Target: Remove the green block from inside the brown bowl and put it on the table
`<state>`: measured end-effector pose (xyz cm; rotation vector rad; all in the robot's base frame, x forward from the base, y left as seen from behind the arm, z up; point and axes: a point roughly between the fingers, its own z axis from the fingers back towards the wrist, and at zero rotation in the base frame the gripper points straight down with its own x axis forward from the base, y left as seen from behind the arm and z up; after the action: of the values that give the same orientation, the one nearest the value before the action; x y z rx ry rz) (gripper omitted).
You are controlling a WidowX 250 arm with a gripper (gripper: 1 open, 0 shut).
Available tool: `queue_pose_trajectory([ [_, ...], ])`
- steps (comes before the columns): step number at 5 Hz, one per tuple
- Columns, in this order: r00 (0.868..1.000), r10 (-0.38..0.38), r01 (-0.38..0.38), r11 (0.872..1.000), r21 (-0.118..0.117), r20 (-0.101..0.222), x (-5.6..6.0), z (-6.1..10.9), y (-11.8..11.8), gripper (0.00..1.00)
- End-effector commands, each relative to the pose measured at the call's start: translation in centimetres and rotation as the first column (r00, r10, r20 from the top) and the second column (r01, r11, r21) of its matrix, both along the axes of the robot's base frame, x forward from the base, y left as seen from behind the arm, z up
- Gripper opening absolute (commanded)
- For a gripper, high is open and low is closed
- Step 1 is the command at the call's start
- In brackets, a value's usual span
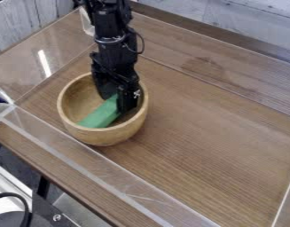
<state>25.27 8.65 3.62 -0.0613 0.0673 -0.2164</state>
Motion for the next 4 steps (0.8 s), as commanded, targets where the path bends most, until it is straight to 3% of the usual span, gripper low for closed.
queue_pose_trajectory([
  [1,0.999,0.016,-0.017,1.0,0.026,0.039,0.46,0.29,0.59,1.0],
  [2,0.999,0.03,-0.031,0.999,0.03,0.046,0.41,-0.12,0.62,0.0],
  [4,0.999,0.01,-0.011,1.0,0.01,0.044,0.33,0.16,0.51,0.0],
])
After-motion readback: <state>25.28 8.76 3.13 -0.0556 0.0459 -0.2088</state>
